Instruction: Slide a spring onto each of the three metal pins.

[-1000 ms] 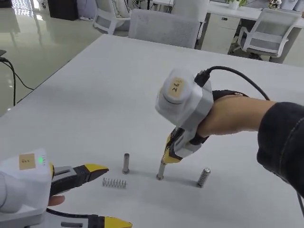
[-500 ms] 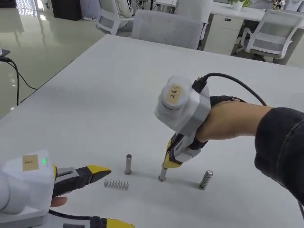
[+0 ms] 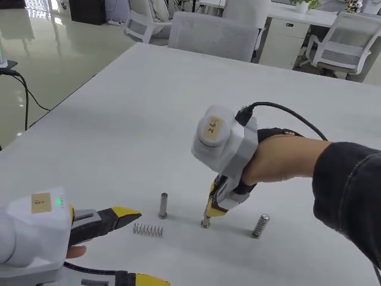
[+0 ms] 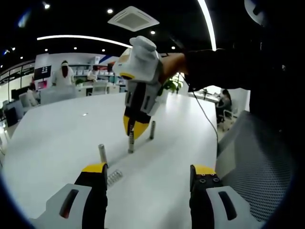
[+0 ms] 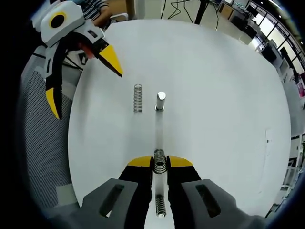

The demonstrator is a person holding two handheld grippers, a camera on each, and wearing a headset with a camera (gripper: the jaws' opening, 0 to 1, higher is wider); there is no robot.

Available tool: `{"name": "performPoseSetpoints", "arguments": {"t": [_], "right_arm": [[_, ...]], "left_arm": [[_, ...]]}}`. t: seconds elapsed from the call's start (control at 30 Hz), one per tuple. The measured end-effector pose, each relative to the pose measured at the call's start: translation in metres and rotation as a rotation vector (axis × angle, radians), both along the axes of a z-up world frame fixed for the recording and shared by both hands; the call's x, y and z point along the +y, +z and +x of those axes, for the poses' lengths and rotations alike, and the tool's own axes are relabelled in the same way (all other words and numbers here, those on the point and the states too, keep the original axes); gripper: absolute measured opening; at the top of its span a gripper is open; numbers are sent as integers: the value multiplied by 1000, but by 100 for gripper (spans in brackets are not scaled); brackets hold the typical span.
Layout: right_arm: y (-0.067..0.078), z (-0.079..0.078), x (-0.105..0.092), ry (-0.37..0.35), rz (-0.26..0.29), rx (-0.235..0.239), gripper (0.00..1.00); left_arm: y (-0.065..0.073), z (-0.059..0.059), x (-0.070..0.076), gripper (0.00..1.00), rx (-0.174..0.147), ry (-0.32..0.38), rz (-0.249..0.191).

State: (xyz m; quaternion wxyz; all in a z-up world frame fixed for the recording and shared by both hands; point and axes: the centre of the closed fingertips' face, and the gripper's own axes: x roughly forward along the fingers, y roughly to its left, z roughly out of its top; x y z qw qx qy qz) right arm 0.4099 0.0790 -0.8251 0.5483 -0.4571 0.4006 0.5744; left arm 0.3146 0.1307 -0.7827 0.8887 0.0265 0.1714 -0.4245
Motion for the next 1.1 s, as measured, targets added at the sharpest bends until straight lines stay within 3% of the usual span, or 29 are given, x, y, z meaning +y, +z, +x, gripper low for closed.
{"name": "performPoseSetpoints", "arguments": {"t": [1.1], "right_arm": [[-21, -2, -3, 1, -32, 14, 8]], "left_arm": [[-1, 2, 4, 66, 1, 12, -4]]}}
